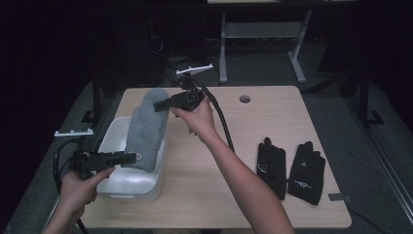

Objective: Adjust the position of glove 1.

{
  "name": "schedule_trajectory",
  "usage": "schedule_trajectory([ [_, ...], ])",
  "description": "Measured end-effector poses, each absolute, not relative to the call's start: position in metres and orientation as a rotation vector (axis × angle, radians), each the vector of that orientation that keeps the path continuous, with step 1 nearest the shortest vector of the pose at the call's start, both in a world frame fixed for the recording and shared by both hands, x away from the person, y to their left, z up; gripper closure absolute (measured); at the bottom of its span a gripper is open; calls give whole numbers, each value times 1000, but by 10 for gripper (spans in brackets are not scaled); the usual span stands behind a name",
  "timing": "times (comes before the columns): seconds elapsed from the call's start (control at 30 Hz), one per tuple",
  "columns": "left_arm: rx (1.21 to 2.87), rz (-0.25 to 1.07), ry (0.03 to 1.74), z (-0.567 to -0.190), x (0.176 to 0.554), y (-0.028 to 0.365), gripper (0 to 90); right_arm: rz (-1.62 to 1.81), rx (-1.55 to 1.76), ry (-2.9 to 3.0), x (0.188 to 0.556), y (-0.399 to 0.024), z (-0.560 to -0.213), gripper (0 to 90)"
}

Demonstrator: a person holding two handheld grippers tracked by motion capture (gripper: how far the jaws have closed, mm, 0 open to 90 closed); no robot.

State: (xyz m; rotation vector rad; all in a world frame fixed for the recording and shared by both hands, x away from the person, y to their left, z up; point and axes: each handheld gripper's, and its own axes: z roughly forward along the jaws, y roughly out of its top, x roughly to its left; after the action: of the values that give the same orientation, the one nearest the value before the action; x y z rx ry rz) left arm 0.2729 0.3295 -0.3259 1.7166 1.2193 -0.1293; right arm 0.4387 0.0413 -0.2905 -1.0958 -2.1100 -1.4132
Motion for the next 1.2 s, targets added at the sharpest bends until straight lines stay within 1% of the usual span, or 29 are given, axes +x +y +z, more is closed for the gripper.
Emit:
schedule_trajectory([
  [0.63,1691,-123,1292,-337,267,358,475,-1352,-1059,-2107,448,78,-307,724],
  [0.77,1674,-142,1312,-343,267,365,475,-1333,-1054,-2106,450,87,-313,724],
  [1.2,1694,-132,1368,-360,263,375,474,-1273,-1065,-2112,452,109,-336,726],
])
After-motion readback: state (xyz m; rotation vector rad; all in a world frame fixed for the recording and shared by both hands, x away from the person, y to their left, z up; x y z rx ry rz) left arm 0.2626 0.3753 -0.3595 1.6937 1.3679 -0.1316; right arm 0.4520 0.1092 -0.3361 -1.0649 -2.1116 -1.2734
